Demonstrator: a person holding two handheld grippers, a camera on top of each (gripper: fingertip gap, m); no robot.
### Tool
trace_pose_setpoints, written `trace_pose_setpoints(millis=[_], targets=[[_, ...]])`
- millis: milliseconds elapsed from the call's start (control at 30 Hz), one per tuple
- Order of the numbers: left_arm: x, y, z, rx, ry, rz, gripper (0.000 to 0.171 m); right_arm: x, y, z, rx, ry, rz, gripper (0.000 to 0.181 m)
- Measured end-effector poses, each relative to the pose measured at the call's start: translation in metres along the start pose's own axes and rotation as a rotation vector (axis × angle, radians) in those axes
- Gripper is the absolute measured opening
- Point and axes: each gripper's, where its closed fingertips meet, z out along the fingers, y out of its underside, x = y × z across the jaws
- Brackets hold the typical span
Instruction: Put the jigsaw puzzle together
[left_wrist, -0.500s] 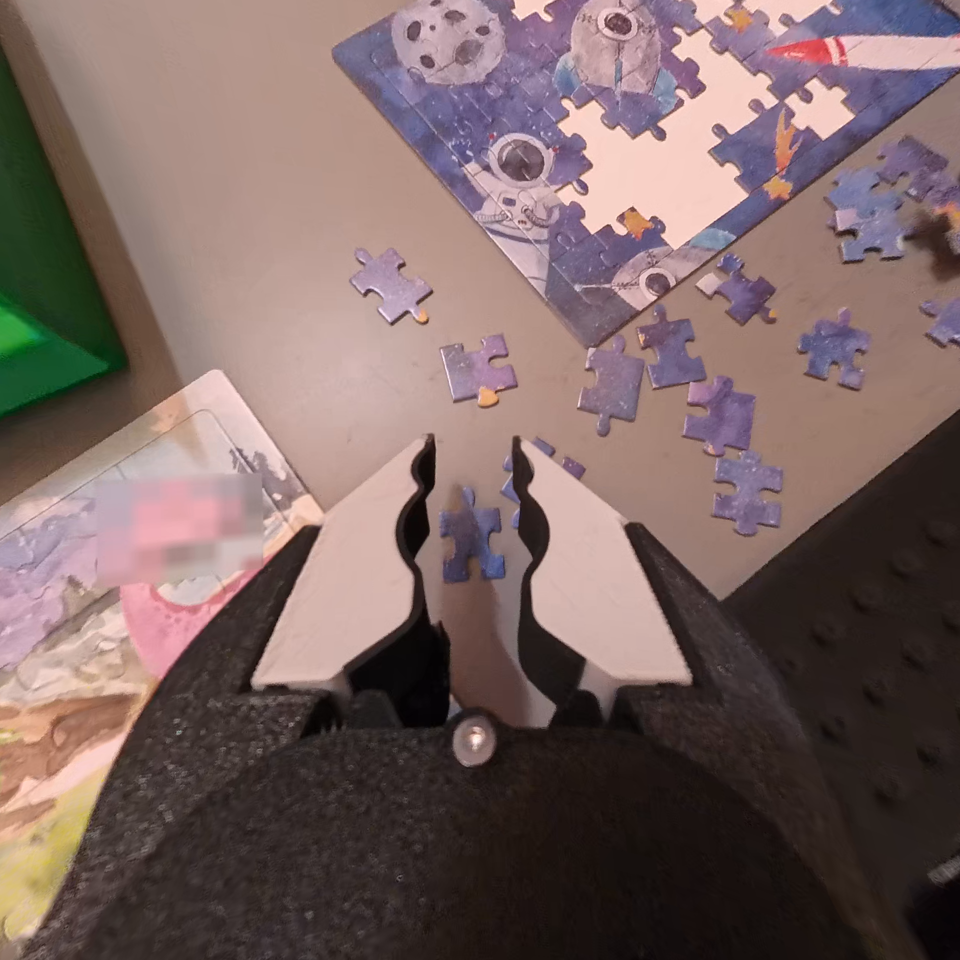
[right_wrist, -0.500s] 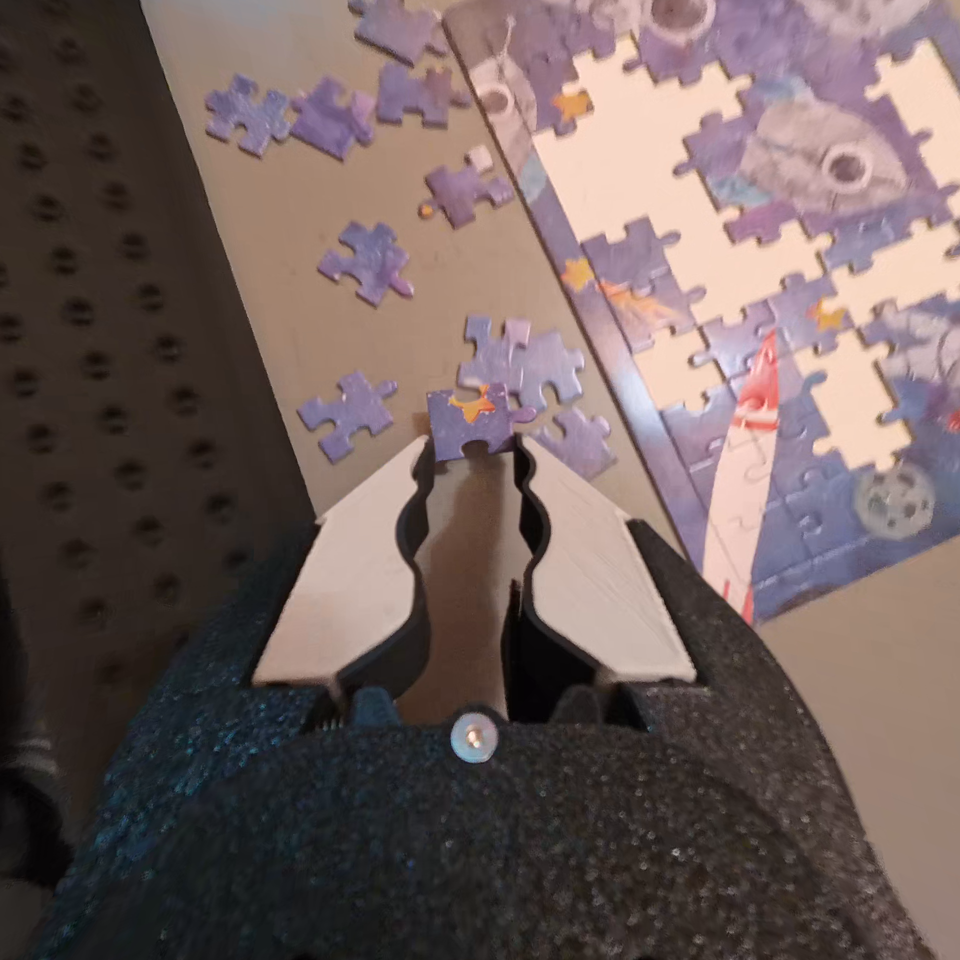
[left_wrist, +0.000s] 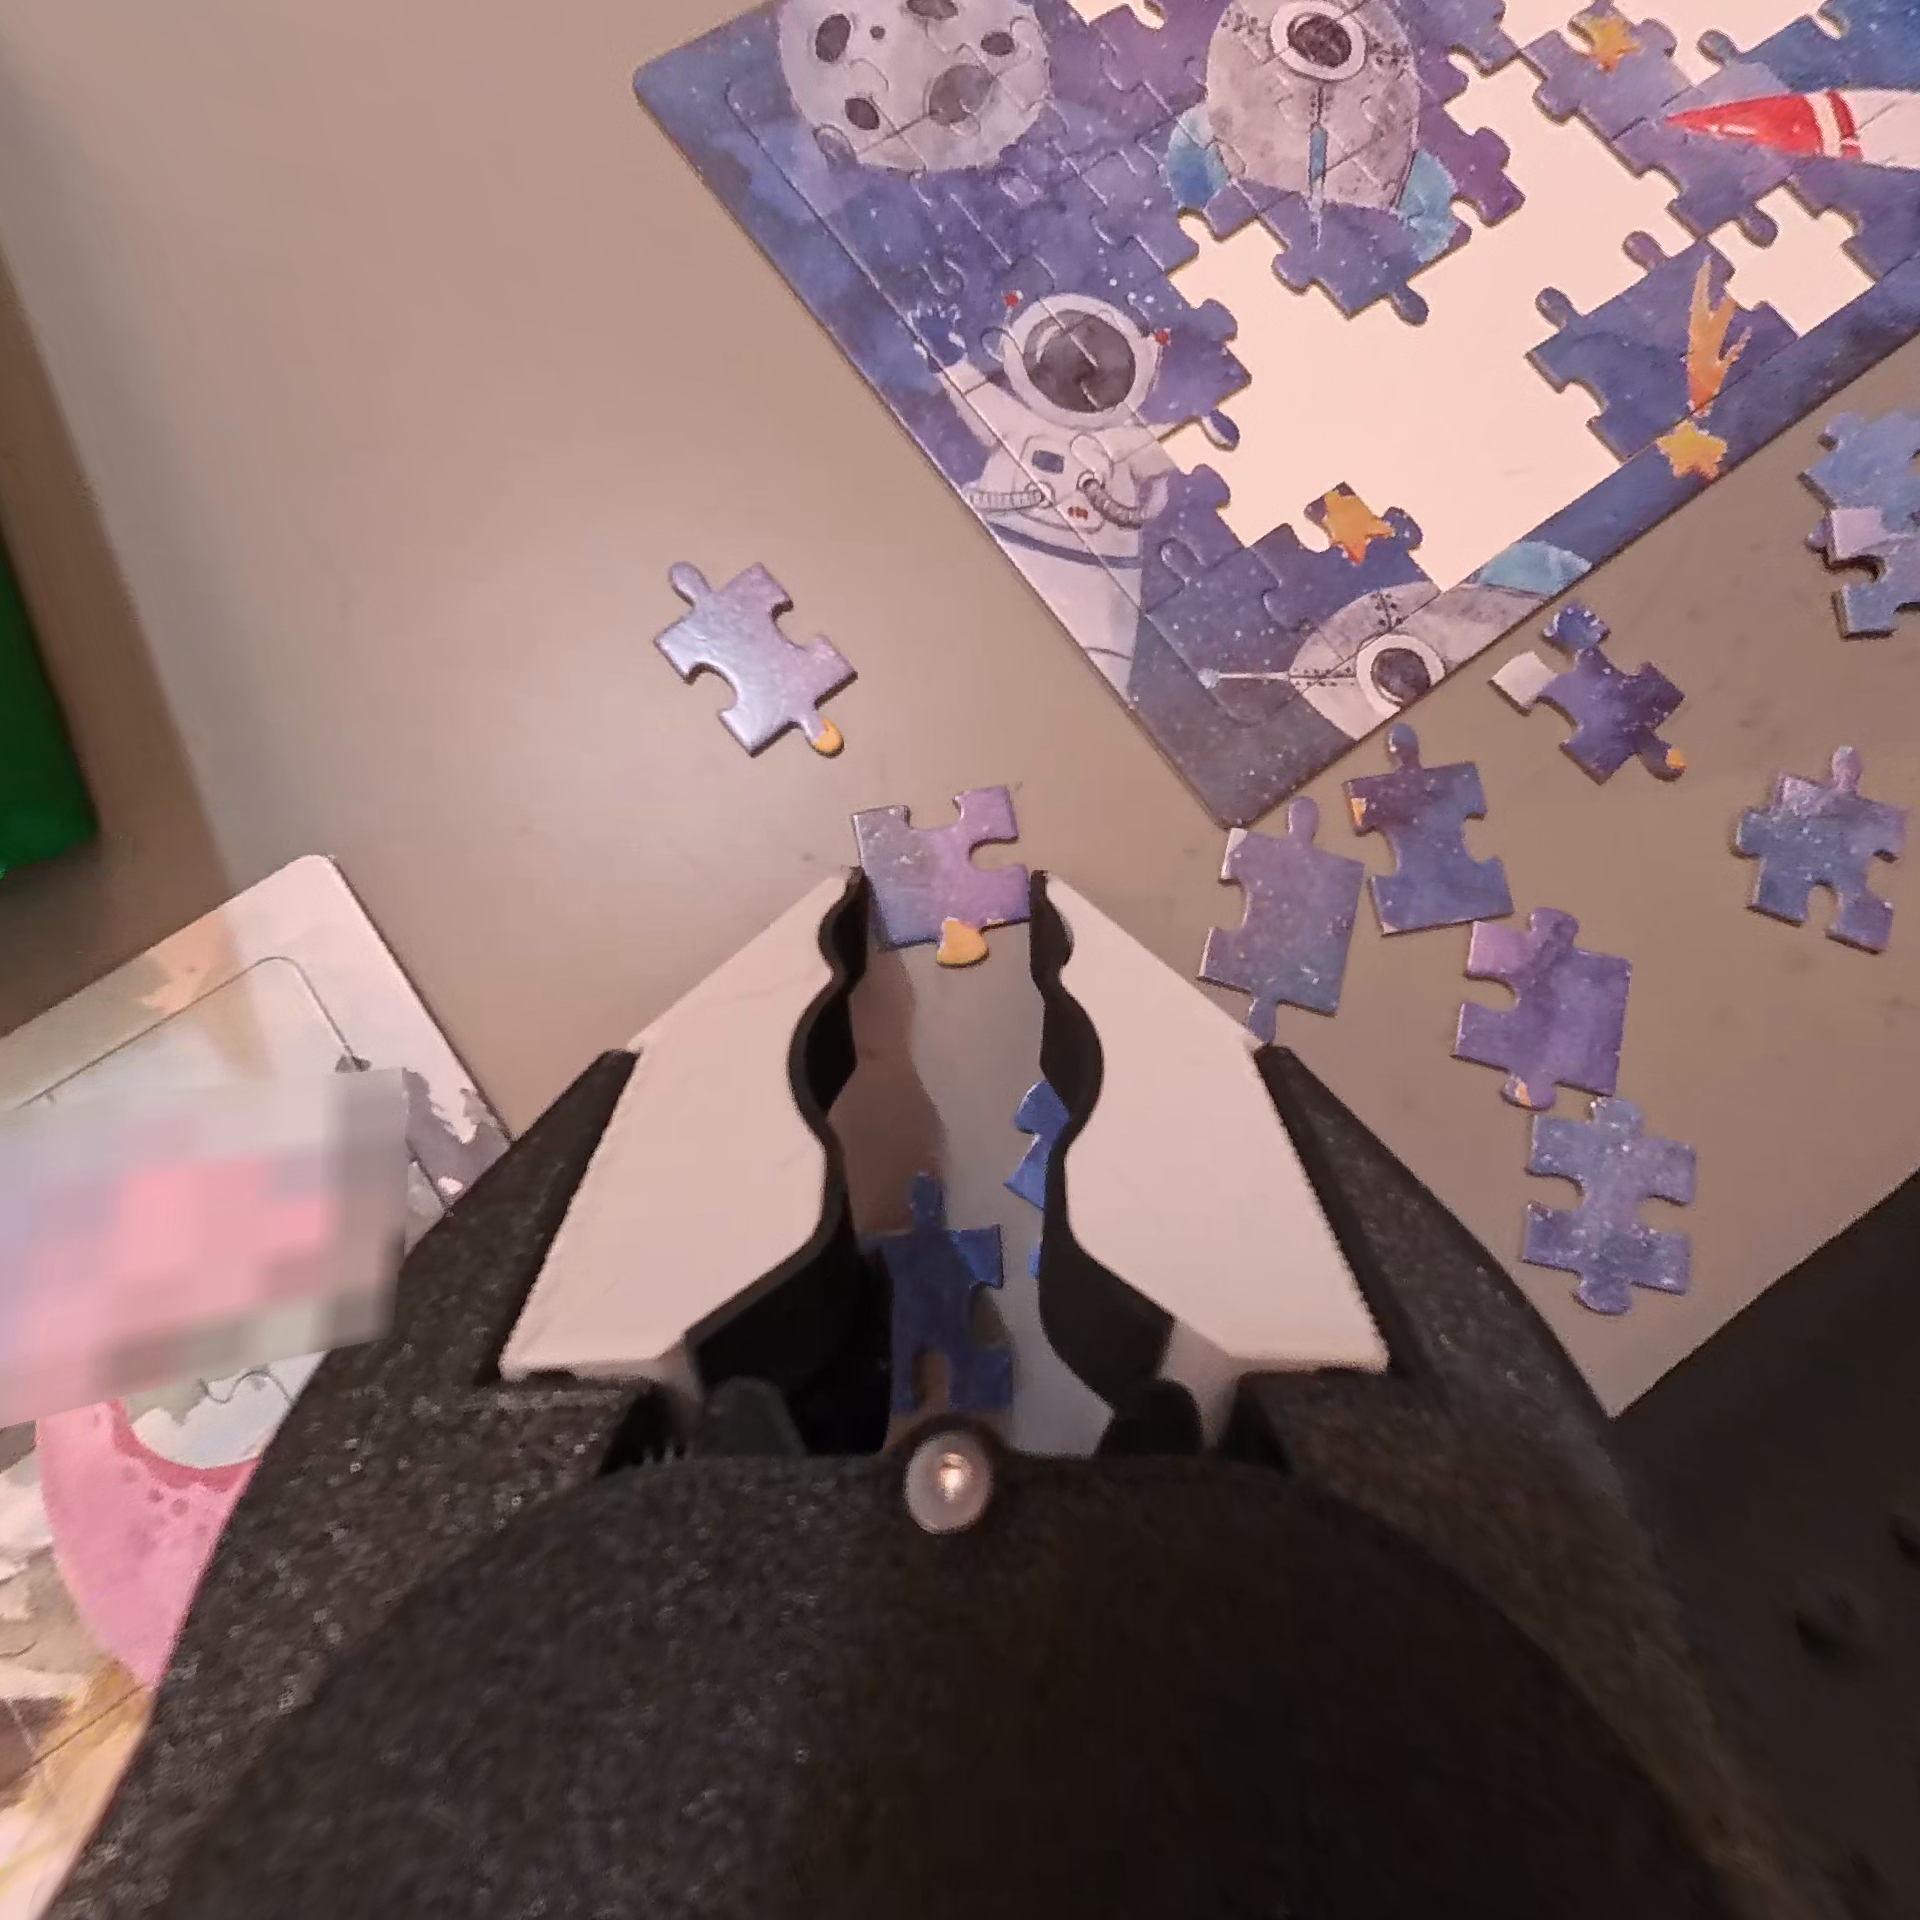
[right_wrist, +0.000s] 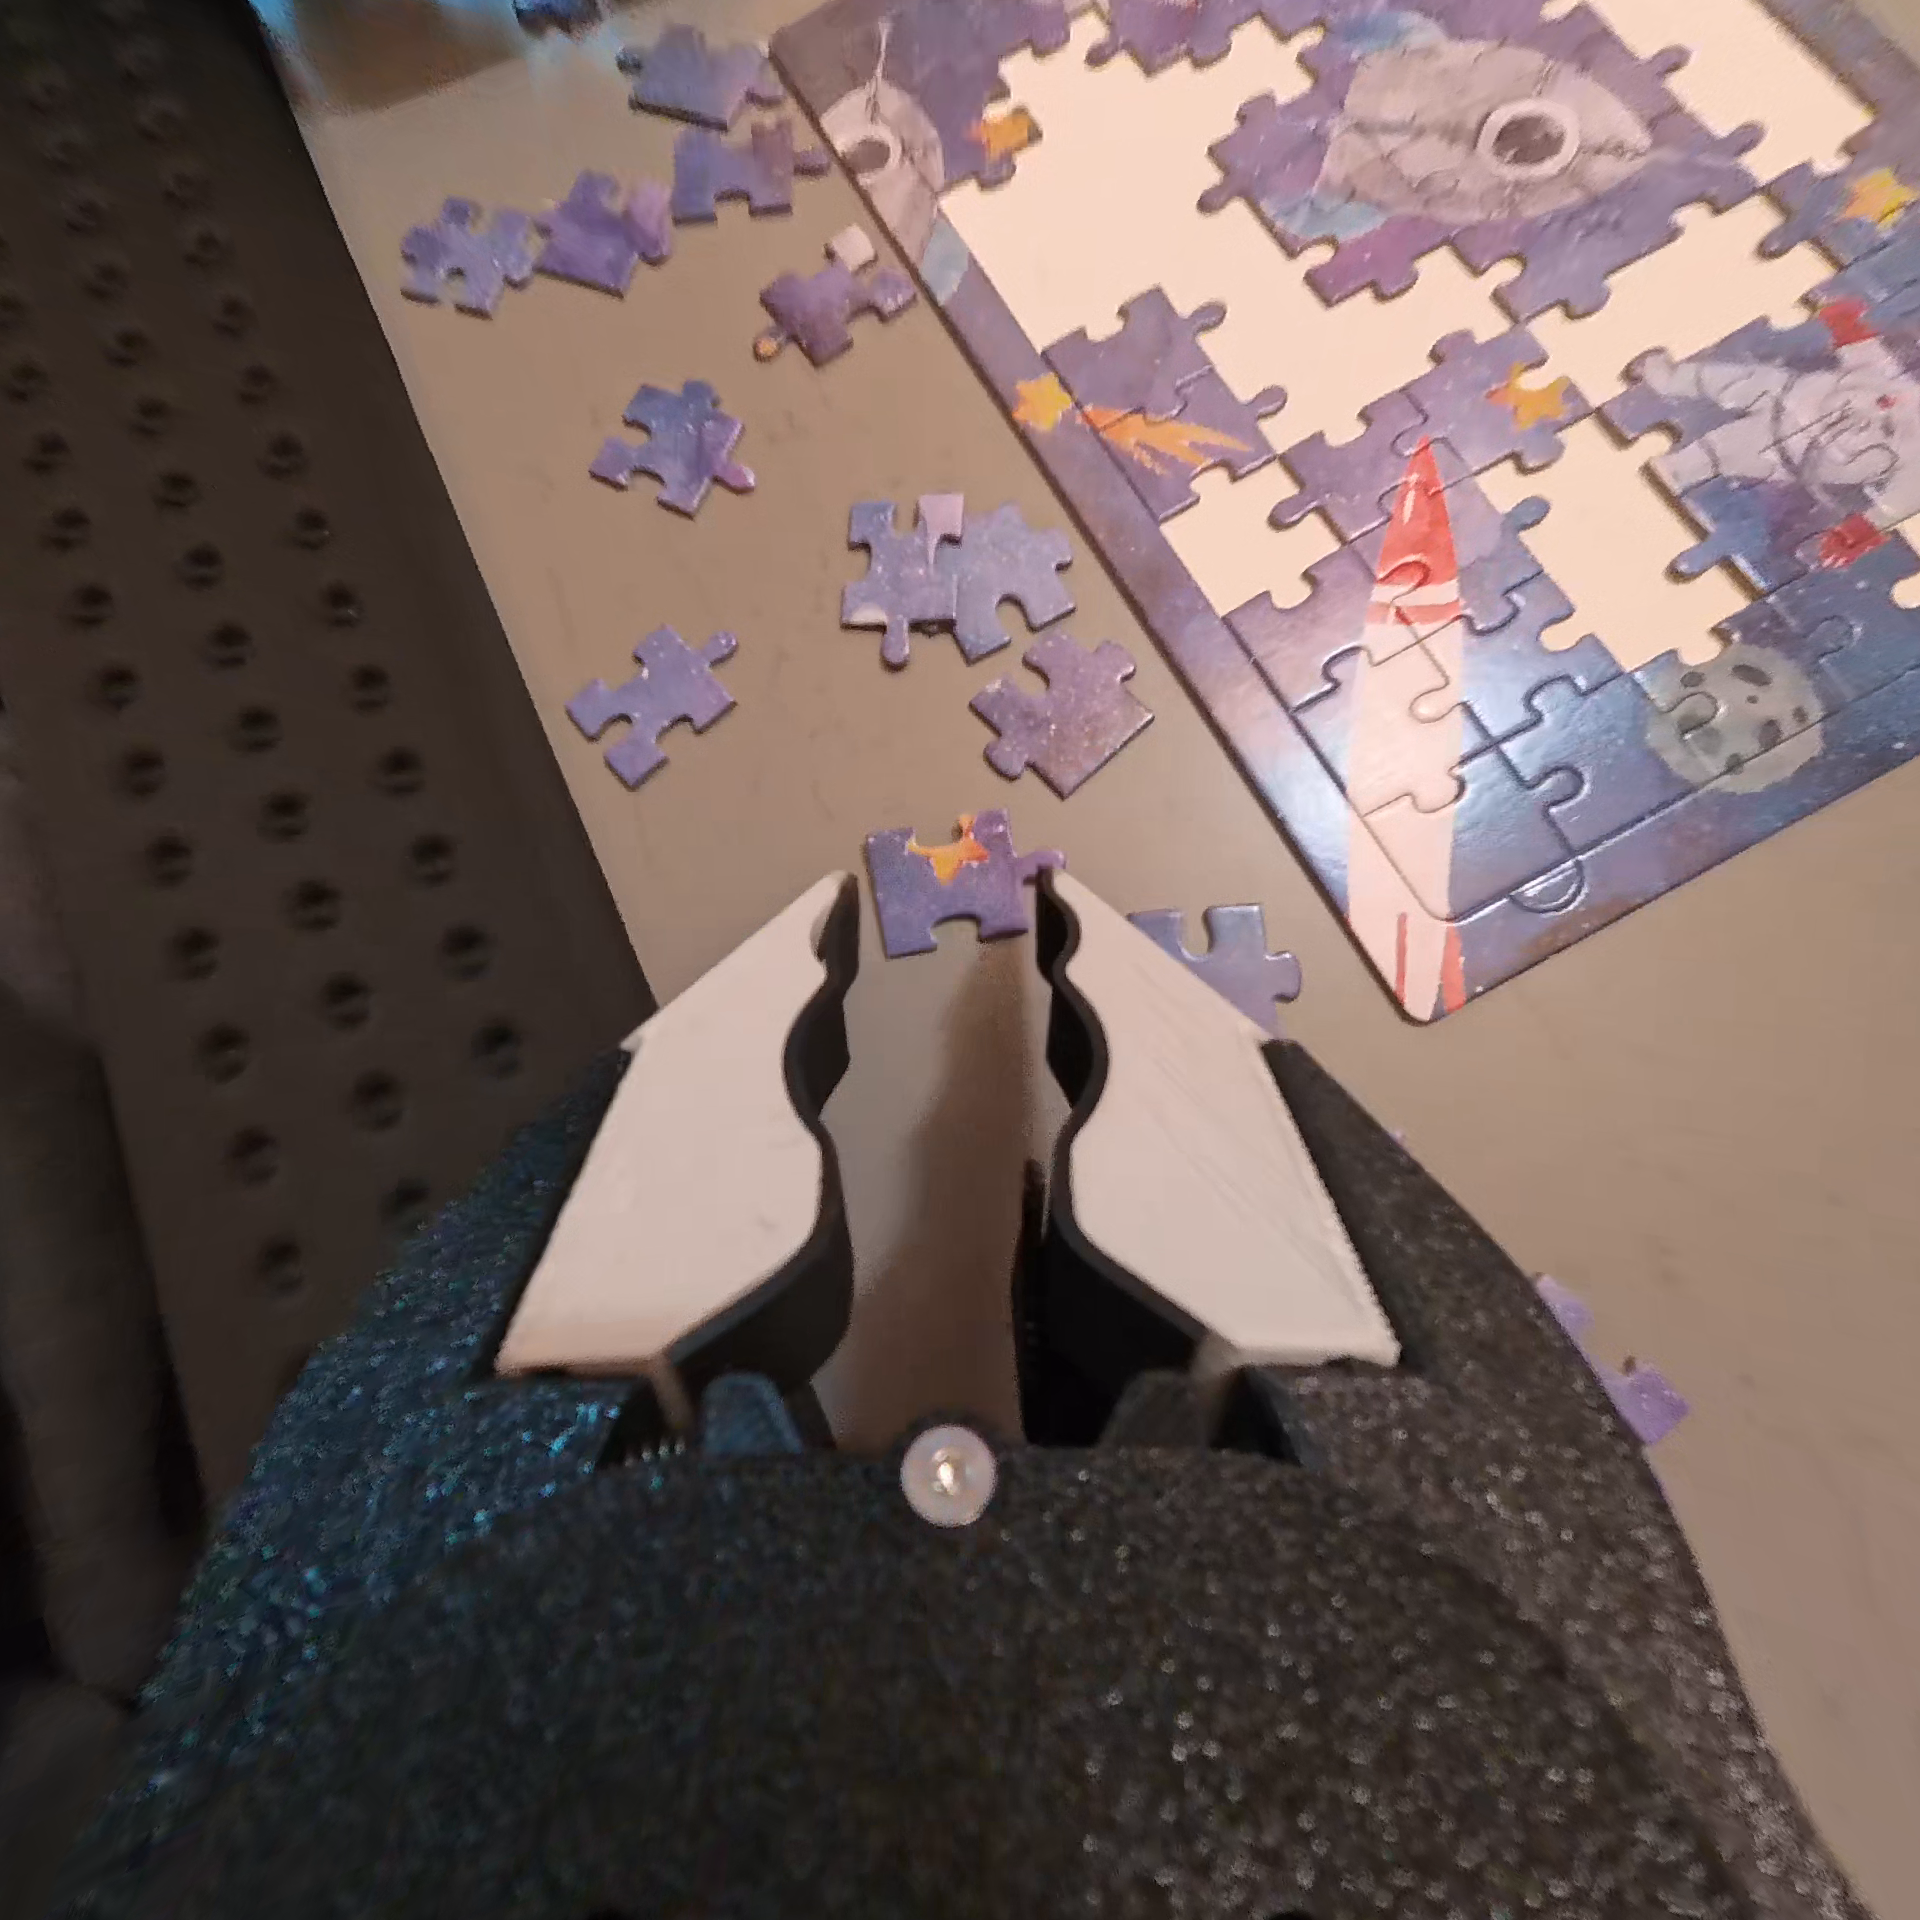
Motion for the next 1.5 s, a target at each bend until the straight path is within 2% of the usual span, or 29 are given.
trace_pose_setpoints(millis=[133,167,200,267,400,500,600,667,833,967,1067,1133,1200,1233,1300,1467,1500], targets=[[-0.002,-0.003,-0.001,0.011,-0.042,0.017,0.027,0.001,-0.014,-0.011,0.039,-0.025,0.043,0.040],[-0.003,-0.008,-0.004,0.029,-0.054,0.026,0.008,0.001,-0.019,-0.012,0.039,-0.029,0.044,0.040],[-0.003,-0.014,-0.009,0.049,-0.060,0.032,0.000,-0.001,-0.023,-0.014,0.034,-0.040,0.036,0.040],[-0.003,-0.025,-0.016,0.067,-0.068,0.045,0.000,-0.007,-0.035,-0.020,0.005,-0.069,-0.009,0.040],[-0.011,-0.022,-0.024,0.012,-0.088,0.107,0.003,-0.015,-0.049,-0.042,-0.098,-0.079,-0.113,0.040],[-0.014,-0.011,-0.027,-0.008,-0.049,0.091,0.019,-0.022,-0.046,-0.056,-0.171,-0.087,-0.156,0.040],[-0.020,-0.012,-0.023,0.021,-0.001,0.061,0.031,-0.009,-0.036,-0.060,-0.278,-0.022,-0.216,0.039],[-0.024,-0.022,-0.015,0.043,0.024,0.018,0.035,0.008,-0.043,-0.052,-0.291,0.044,-0.257,0.039],[-0.042,-0.031,0.014,-0.008,-0.033,0.004,0.049,0.005,-0.065,-0.007,-0.137,-0.059,-0.153,0.038],[-0.030,-0.033,0.028,-0.006,0.046,-0.045,0.050,-0.005,-0.083,0.014,0.091,-0.120,-0.046,0.035],[-0.035,-0.034,0.029,0.014,-0.004,-0.054,0.032,-0.012,-0.088,0.015,0.227,-0.186,0.019,0.030],[-0.034,-0.033,0.029,0.018,-0.024,-0.057,0.032,-0.013,-0.089,0.014,0.305,-0.222,0.077,0.028],[-0.033,-0.033,0.029,0.012,-0.036,-0.052,0.032,-0.014,-0.085,0.015,0.298,-0.241,0.098,0.028],[-0.032,-0.033,0.029,0.008,-0.037,-0.050,0.022,-0.012,-0.085,0.014,0.306,-0.218,0.083,0.028],[-0.032,-0.034,0.029,0.004,-0.056,-0.031,0.022,-0.006,-0.087,0.012,0.324,-0.173,0.066,0.027],[-0.032,-0.035,0.027,-0.031,-0.085,0.018,0.022,-0.004,-0.082,0.012,0.314,-0.191,0.086,0.028],[-0.031,-0.038,0.026,-0.021,-0.090,0.023,0.010,-0.004,-0.082,0.011,0.318,-0.192,0.085,0.028]])
